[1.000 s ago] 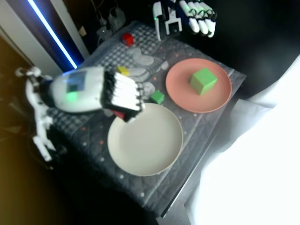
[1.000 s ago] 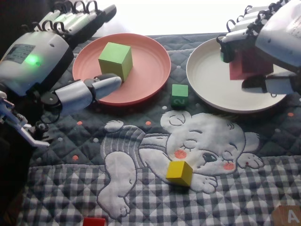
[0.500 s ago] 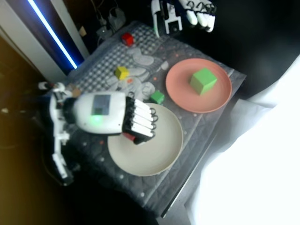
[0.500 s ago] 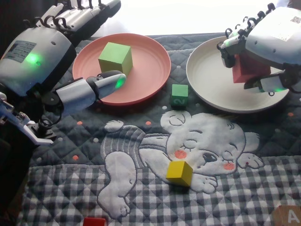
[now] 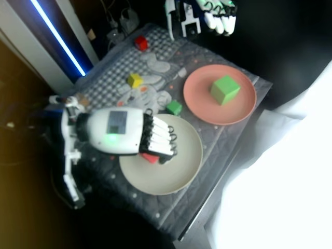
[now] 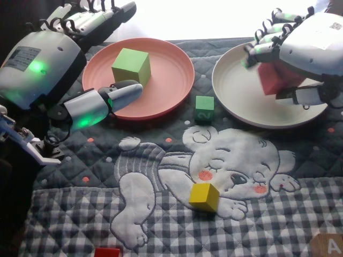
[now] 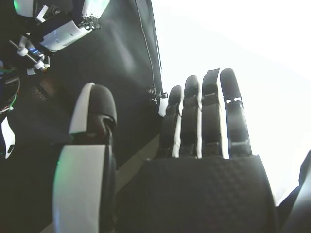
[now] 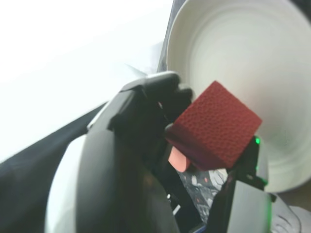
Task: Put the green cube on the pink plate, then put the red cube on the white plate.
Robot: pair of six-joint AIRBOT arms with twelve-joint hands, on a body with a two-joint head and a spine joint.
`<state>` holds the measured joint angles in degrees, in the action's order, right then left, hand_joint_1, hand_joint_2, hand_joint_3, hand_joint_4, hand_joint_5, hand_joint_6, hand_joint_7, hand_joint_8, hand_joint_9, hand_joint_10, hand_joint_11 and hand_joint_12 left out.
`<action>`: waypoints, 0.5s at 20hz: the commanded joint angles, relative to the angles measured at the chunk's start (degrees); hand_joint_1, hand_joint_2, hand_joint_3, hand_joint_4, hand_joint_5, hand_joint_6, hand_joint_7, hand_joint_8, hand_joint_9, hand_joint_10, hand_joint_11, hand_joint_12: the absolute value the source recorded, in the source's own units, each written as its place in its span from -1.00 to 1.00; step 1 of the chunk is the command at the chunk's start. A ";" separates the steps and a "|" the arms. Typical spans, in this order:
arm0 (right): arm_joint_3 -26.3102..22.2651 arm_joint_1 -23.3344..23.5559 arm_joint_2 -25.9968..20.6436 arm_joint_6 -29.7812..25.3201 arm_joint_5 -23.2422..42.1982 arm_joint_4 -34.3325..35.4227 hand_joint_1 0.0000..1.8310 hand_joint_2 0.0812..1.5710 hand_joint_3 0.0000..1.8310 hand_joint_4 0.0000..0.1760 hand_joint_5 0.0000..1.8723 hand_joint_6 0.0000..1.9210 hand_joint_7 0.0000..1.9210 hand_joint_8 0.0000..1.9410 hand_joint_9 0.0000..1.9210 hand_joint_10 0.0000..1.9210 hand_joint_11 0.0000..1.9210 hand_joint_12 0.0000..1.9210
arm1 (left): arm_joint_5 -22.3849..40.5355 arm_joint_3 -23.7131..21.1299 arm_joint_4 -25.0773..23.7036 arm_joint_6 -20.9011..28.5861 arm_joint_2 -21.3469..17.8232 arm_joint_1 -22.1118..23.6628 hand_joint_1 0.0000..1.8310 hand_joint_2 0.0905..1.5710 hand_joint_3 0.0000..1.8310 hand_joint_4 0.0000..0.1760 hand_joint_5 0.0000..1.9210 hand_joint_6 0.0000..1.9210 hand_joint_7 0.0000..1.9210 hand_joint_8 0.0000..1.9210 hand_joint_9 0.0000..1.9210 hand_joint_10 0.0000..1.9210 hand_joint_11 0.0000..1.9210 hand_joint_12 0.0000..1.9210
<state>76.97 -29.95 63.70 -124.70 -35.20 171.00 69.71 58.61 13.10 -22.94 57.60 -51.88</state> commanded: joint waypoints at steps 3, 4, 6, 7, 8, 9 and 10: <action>-0.51 0.32 -0.52 -0.07 -6.46 1.41 0.18 0.16 -1.00 -1.00 -0.65 -0.90 -0.79 -1.00 -0.85 -0.95 -1.00 -0.13 | 8.19 -0.27 -0.80 0.15 -0.37 -0.12 -0.38 0.47 -1.00 -0.96 -0.74 -1.00 -0.64 -0.99 -0.69 -0.99 -1.00 0.04; -1.00 0.32 -0.92 -0.07 -6.59 1.41 0.17 0.15 -1.00 -1.00 -0.66 -0.92 -0.82 -1.00 -0.86 -0.97 -1.00 -0.19 | 8.53 -0.34 -0.73 0.15 -0.39 -0.30 -0.36 0.47 -1.00 -0.92 -0.74 -1.00 -0.64 -0.99 -0.69 -0.99 -1.00 0.04; -1.97 0.23 -1.70 -0.07 -7.22 1.40 0.16 0.13 -1.00 -1.00 -0.66 -0.94 -0.81 -1.00 -0.86 -0.97 -1.00 -0.19 | 9.13 -0.55 -0.53 0.15 -0.54 -0.63 -0.38 0.48 -1.00 -1.00 -0.75 -1.00 -0.65 -1.00 -0.69 -0.99 -1.00 0.05; -2.58 0.04 -2.22 -0.07 -8.30 1.40 0.16 0.14 -1.00 -1.00 -0.67 -0.95 -0.81 -1.00 -0.86 -0.98 -1.00 -0.25 | 9.50 -0.69 -0.38 0.15 -0.70 -0.84 -0.35 0.48 -1.00 -1.00 -0.73 -0.99 -0.63 -1.00 -0.68 -0.99 -1.00 0.05; -3.55 -0.17 -3.00 -0.07 -10.09 1.40 0.15 0.15 -1.00 -1.00 -0.67 -0.96 -0.80 -1.00 -0.85 -0.98 -1.00 -0.26 | 10.02 -0.89 -0.14 0.15 -0.97 -1.09 -0.35 0.48 -1.00 -0.90 -0.73 -1.00 -0.63 -1.00 -0.68 -0.99 -1.00 0.03; -4.75 -0.33 -4.03 -0.07 -11.97 1.40 0.15 0.15 -1.00 -1.00 -0.67 -0.96 -0.80 -1.00 -0.85 -0.98 -1.00 -0.26 | 10.58 -1.07 0.12 0.15 -1.25 -1.35 -0.35 0.48 -1.00 -0.90 -0.73 -1.00 -0.63 -1.00 -0.68 -0.99 -1.00 0.03; -6.13 -0.64 -5.21 -0.07 -14.21 1.40 0.11 0.17 -1.00 -1.00 -0.67 -0.97 -0.80 -1.00 -0.85 -0.98 -1.00 -0.23 | 11.29 -1.23 0.33 0.15 -1.52 -1.60 -0.36 0.48 -1.00 -0.93 -0.74 -1.00 -0.64 -1.00 -0.69 -1.00 -1.00 0.03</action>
<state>70.32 -31.18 58.48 -124.73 -40.69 170.95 73.03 57.65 13.78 -22.92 56.49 -53.87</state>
